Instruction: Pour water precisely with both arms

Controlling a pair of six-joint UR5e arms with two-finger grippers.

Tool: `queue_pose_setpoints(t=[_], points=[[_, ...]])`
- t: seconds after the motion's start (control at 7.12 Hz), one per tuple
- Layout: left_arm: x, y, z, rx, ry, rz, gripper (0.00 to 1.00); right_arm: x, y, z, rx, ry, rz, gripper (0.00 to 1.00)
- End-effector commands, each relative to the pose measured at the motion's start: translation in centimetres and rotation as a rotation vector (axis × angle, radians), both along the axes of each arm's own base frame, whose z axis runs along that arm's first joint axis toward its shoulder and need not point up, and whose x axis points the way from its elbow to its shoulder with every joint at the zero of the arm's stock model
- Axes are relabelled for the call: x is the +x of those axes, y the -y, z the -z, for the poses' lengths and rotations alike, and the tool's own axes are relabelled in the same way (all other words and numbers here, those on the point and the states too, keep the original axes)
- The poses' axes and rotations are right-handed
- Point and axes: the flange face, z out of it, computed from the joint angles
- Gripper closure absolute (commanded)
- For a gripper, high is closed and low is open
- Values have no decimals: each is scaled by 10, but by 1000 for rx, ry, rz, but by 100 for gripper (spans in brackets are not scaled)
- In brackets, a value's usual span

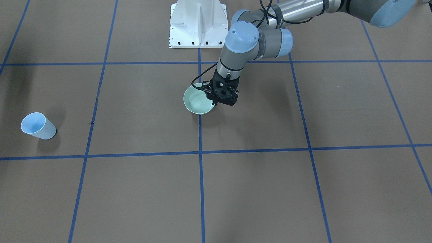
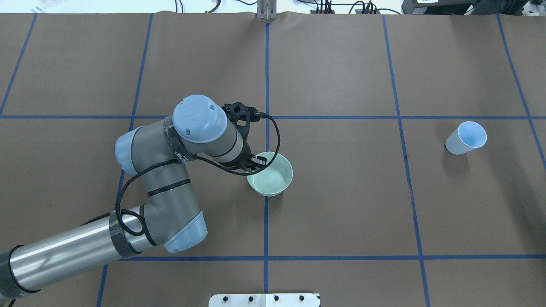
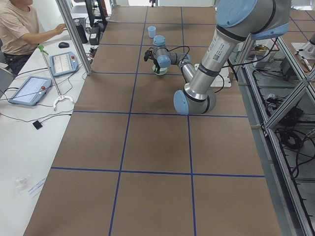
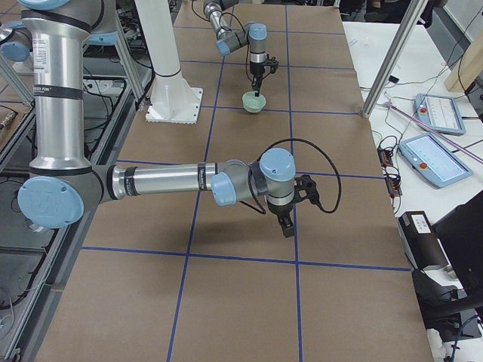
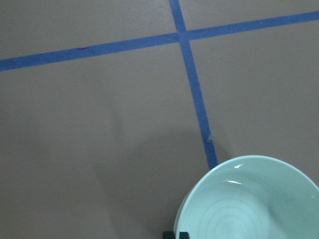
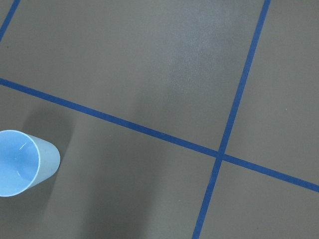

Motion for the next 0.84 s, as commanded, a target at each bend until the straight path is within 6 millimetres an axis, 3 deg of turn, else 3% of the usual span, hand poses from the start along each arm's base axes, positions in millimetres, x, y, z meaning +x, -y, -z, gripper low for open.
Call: queue_pose_setpoints(t=[0.0,0.14,0.28,0.42,0.56,0.7], points=[[8,-8,2,17,4,3,56,0,0,-1,-2,0,0,0],[6,-9,4,21,0,3,1,0,0,-1,-2,0,0,0],[-8,-2,13,38,-10,16,0,0,0,-1,-2,0,0,0],[-41,16,24,27,2,21,0,0,0,-1,-2,0,0,0],[-88,22,46,71,16,-23,0,1,0,0,0,0,-2,0],[-143,14,47,98,56,-28,0,0,0,1,0,0,-1,0]])
